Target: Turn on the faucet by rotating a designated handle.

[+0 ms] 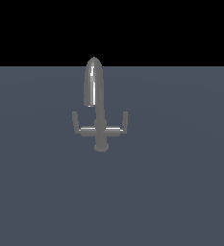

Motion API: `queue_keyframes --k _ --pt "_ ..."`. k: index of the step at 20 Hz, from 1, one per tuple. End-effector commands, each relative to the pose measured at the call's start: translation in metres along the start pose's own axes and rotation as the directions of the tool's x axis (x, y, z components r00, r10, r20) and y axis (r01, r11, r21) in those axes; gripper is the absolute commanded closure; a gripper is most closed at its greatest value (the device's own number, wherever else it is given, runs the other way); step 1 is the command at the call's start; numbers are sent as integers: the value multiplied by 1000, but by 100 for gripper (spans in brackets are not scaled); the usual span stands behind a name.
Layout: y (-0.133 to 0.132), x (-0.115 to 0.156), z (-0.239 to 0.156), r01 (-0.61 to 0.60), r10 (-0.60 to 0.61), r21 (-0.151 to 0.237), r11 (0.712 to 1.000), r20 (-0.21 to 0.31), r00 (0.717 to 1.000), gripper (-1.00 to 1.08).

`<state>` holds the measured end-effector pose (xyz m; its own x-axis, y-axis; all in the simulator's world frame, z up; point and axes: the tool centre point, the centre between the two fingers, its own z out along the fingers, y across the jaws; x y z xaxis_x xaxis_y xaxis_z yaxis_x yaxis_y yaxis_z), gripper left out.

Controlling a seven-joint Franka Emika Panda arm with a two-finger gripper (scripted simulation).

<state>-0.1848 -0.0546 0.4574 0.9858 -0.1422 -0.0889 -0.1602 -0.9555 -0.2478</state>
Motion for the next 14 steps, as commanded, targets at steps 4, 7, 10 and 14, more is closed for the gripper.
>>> queue_keyframes --k 4,7,10,14 --pt "16 33 20 -58 52 116 992 56 997 108" --pt "23 49 32 -90 75 176 980 88 993 108" --pt "30 65 45 -121 95 232 965 121 988 108" --pt "39 84 62 -164 118 304 939 165 979 108"
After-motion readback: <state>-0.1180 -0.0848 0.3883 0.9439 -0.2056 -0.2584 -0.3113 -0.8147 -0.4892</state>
